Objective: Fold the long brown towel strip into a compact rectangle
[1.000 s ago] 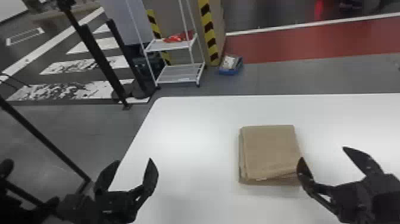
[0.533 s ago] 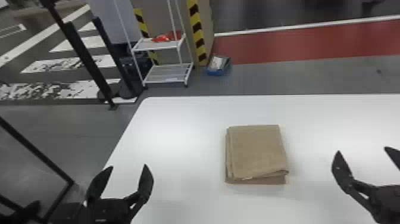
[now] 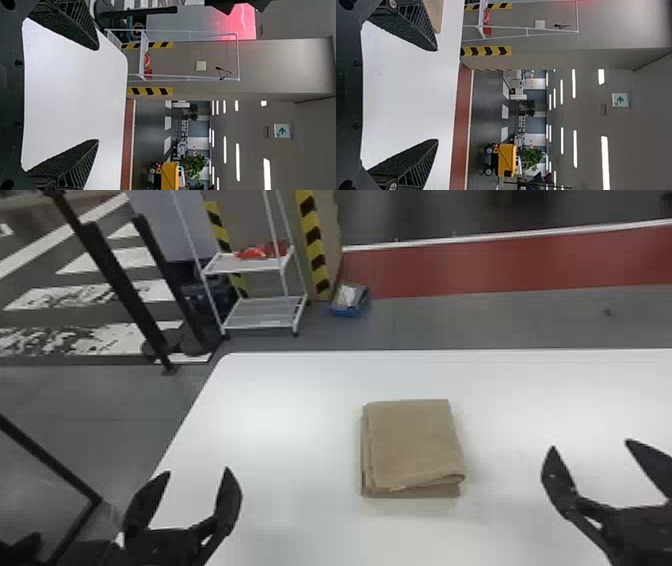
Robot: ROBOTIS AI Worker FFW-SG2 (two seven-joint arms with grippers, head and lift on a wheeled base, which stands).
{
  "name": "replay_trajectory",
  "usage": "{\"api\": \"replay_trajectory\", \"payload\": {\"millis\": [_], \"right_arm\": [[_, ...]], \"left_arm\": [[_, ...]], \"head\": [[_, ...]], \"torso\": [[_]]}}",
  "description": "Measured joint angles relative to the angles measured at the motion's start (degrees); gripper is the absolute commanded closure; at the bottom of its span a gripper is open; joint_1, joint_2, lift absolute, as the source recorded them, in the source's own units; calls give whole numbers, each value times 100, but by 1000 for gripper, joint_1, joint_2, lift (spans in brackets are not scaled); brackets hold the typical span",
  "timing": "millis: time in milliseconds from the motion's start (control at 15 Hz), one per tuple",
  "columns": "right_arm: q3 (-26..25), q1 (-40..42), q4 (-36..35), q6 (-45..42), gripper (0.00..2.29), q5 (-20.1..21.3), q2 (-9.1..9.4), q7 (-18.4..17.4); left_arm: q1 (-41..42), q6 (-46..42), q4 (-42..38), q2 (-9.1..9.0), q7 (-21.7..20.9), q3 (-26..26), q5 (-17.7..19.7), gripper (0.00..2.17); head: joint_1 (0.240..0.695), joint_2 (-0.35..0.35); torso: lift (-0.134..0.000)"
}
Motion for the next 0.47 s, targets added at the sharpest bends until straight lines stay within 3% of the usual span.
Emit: {"api": "replay_trajectory", "payload": {"millis": [467], "right_arm": [[-21, 43, 7, -102, 70, 0, 9, 0]], "left_arm": [[8, 0, -39, 0, -7, -34, 0, 39]], "head": [[695, 233]], "torso": [[-115]]}}
